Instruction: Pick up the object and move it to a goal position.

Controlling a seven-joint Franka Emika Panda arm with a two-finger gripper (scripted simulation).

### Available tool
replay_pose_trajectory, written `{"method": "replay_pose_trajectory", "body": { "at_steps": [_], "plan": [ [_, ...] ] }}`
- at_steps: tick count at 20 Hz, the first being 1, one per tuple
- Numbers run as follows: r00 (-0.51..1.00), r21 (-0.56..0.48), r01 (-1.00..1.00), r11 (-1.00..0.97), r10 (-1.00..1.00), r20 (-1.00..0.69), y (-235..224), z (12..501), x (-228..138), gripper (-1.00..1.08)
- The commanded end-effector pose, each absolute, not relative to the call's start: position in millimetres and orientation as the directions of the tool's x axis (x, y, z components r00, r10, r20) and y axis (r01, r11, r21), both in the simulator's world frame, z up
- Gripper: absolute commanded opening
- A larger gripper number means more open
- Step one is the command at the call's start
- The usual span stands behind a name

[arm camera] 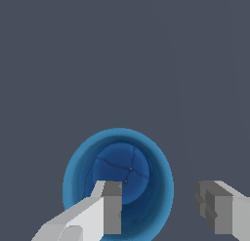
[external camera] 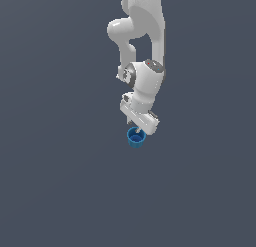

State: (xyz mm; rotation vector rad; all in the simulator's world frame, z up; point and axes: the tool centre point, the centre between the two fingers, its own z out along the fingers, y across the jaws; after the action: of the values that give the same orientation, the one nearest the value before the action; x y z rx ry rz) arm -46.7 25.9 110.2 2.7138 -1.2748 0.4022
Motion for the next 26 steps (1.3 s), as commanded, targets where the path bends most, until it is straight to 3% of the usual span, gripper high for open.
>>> {"method": "replay_pose_trajectory", "body": {
  "at_steps": [1, 14, 26],
  "plan": [
    [0.573, -0.025, -0.795, -0.606, -0.764, 0.296, 27, 108, -50, 0.28],
    [0.402, -0.114, -0.883, -0.455, -0.859, 0.317, 33, 101, -67, 0.28],
    [0.356, -0.139, -0.9, -0.414, -0.88, 0.316, 35, 99, -72, 0.28]
  ]
}}
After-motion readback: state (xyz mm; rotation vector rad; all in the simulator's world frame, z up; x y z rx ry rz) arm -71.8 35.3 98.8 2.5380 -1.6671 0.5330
